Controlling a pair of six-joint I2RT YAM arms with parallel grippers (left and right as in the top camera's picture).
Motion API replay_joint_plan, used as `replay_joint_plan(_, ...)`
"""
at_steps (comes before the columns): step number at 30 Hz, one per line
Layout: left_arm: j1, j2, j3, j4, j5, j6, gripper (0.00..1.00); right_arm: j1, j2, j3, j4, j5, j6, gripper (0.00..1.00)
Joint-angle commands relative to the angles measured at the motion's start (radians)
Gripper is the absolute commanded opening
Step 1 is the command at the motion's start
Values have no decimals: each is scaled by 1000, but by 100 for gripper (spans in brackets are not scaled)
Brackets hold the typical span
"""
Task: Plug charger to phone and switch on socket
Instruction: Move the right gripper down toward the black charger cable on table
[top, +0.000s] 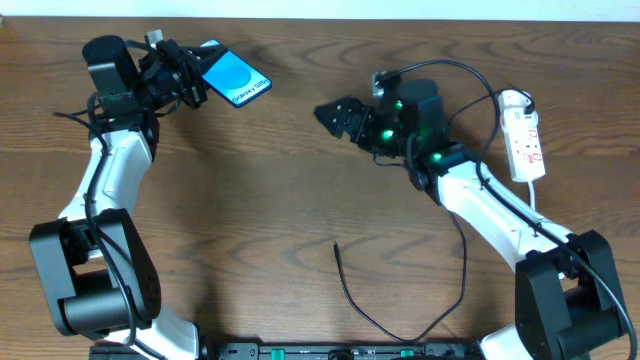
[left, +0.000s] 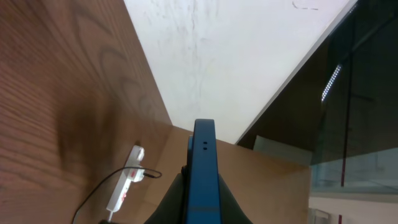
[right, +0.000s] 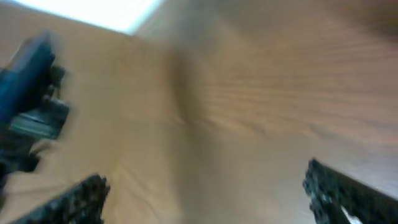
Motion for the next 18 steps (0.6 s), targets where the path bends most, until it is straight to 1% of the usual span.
replay_joint_plan(1,3,-35,22,6,31,6,7,48,-5,132,-194,164,-144,99)
replay_joint_plan(4,3,-35,22,6,31,6,8,94,-5,206,-371,281,-204,99)
replay_joint_plan(7,3,-35,22,5,31,6,7,135,-5,243,-494,350,-249,99)
replay_joint_plan(10,3,-35,22,5,31,6,7,173,-5,246,-596,364,-249,99)
replay_joint_plan(14,3,-35,22,5,31,6,7,217,-5,246,-727,372,-309,99)
replay_joint_plan(18,3,-35,22,5,31,5,7,246,-5,246,-837,393,-318,99)
